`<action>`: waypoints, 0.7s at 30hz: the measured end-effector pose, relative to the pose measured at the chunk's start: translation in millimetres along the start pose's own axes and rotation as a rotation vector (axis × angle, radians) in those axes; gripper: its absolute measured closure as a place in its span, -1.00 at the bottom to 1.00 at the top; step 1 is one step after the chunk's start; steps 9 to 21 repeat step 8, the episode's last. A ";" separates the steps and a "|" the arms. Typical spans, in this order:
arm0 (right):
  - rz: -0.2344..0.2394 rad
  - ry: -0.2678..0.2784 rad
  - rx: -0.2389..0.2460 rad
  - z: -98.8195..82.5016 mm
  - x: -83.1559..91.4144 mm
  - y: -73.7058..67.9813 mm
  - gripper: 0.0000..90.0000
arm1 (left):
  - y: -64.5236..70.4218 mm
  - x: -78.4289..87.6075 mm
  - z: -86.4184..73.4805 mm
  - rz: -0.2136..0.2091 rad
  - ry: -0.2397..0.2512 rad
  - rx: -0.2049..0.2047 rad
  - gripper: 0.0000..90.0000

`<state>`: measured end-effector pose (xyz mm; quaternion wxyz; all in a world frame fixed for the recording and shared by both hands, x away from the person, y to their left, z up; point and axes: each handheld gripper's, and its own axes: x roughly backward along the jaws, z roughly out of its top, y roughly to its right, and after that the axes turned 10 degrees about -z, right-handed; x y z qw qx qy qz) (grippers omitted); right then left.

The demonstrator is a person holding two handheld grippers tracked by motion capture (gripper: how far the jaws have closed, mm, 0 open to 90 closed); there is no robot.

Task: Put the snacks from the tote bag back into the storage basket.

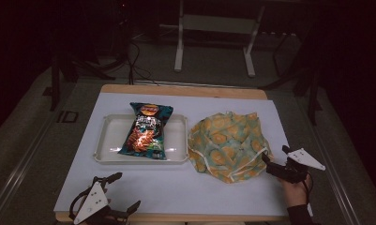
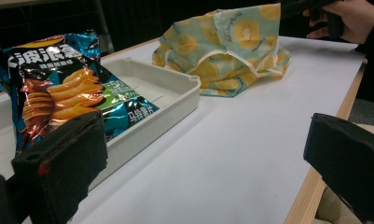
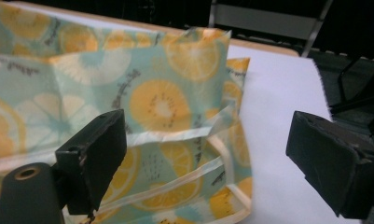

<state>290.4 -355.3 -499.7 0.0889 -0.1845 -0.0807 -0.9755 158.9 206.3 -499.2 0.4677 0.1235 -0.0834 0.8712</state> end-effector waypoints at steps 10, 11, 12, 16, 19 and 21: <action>0.023 -0.005 0.005 -3.1 -4.2 -4.5 -0.76 | -0.1 0.1 0.1 0.000 0.000 -0.001 -1.00; 0.023 -0.005 0.005 -3.1 -4.2 -4.5 -0.76 | -0.1 0.1 0.1 0.000 0.000 -0.001 -1.00; 0.023 -0.005 0.005 -3.1 -4.2 -4.5 -0.76 | -0.1 0.1 0.1 0.000 0.000 -0.001 -1.00; 0.023 -0.005 0.005 -3.1 -4.2 -4.5 -0.76 | -0.1 0.1 0.1 0.000 0.000 -0.001 -1.00; 0.023 -0.005 0.005 -3.1 -4.2 -4.5 -0.76 | -0.1 0.1 0.1 0.000 0.000 -0.001 -1.00; 0.023 -0.005 0.005 -3.1 -4.2 -4.5 -0.76 | -0.1 0.1 0.1 0.000 0.000 -0.001 -1.00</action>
